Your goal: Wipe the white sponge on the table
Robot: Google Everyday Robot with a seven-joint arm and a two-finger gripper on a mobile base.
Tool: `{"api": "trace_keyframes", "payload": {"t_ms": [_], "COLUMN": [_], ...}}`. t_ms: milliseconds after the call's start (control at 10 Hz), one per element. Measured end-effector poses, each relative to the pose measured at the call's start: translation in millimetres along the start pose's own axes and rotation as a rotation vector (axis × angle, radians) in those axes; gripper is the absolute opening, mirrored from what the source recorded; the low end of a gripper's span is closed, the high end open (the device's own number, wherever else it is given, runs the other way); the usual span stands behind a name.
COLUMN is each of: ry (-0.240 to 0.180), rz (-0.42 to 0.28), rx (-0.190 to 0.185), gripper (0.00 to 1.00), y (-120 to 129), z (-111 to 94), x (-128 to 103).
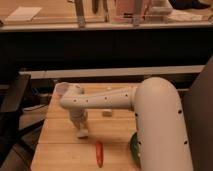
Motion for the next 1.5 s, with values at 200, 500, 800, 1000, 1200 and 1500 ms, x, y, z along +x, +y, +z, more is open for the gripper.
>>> {"api": "trace_keyframes", "payload": {"t_ms": [200,500,800,1000,1200,1500], "ry": [0.007,0.016,0.023,0.029,0.033,0.041], "rz": [-0.011,-0.037,-0.059,-0.079,-0.088,-0.090], "rx": [-0.005,-0.011,-0.015,-0.020,-0.018,-0.014], "gripper": [0.05,0.05,0.05,0.05,0.05,0.05], "y": [-2,-5,-10,-13,-14,-8], "z": [0,0,-1,-1,-1,1], "x": [0,1,2,2,3,2]}}
